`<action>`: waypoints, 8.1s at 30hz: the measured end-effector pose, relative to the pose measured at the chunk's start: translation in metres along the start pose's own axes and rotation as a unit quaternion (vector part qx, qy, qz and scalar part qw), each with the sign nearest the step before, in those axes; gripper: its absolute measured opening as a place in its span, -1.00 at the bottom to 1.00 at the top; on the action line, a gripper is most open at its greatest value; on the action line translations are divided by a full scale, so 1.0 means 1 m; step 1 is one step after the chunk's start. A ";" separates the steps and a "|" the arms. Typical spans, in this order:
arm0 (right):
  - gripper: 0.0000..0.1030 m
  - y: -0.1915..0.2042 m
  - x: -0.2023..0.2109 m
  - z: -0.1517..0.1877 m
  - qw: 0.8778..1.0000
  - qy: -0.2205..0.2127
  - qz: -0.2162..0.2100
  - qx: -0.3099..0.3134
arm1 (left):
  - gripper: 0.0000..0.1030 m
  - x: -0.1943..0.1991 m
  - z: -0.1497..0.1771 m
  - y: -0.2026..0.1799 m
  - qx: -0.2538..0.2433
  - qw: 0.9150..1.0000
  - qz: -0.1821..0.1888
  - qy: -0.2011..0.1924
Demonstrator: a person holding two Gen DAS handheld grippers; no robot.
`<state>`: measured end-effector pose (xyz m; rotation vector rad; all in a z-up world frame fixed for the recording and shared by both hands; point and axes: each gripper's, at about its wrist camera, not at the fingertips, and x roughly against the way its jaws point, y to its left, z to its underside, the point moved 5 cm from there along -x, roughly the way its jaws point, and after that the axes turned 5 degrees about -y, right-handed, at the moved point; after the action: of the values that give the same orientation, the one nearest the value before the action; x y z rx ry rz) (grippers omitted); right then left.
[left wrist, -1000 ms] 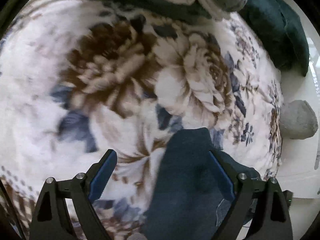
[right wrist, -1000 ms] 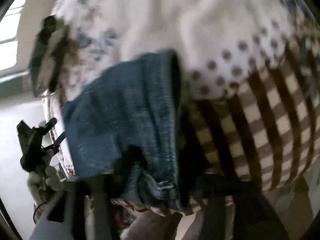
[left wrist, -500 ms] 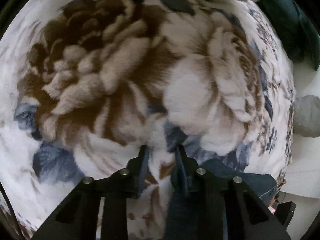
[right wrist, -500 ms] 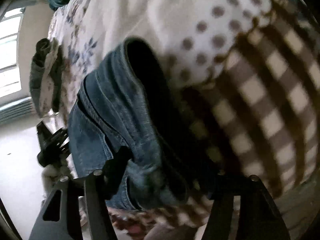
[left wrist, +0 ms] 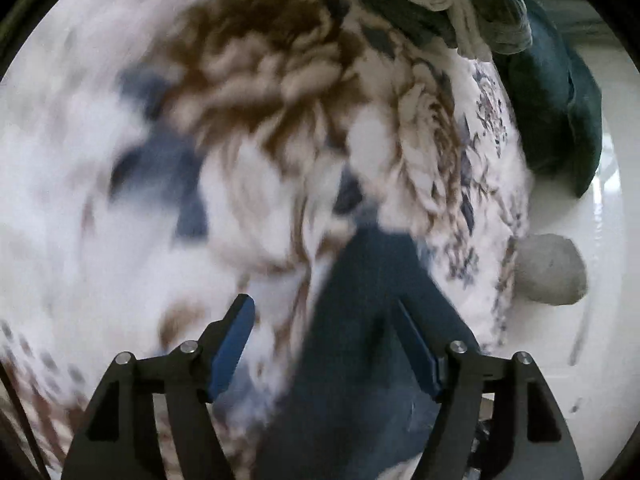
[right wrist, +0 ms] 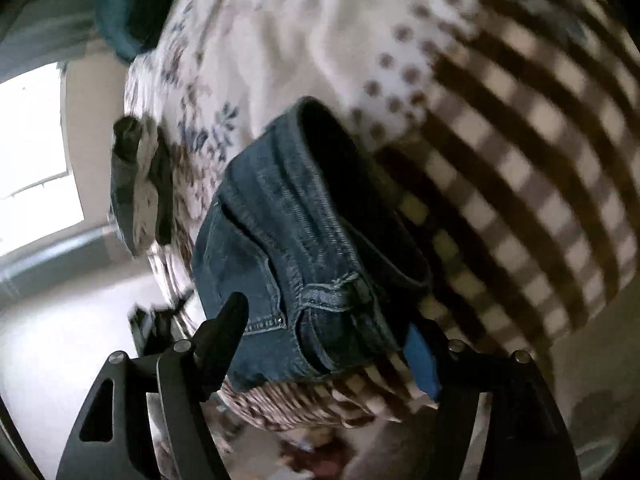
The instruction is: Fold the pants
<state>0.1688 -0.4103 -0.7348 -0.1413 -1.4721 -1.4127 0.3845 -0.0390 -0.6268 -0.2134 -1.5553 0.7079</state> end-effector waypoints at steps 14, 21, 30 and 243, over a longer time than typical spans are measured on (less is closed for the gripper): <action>0.57 -0.036 -0.047 0.041 0.992 0.040 -0.095 -0.078 | 0.54 -0.034 0.038 -0.008 -0.007 0.998 0.047 0.045; 0.24 -0.019 -0.075 0.029 0.999 0.008 -0.016 -0.036 | 0.58 -0.039 0.040 -0.009 -0.046 0.998 0.015 0.046; 0.27 -0.016 -0.038 0.046 0.999 0.010 -0.008 -0.045 | 0.54 0.010 0.073 -0.016 -0.062 0.997 -0.018 0.040; 0.91 0.607 0.302 0.243 0.766 -0.280 0.187 0.547 | 1.00 0.448 0.050 -0.233 -0.241 0.862 -0.244 -0.372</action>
<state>0.3108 -0.2023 -0.0602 -0.1027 -2.3810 -0.0038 0.3423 0.0018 -0.1224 0.1164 -2.4013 -0.0535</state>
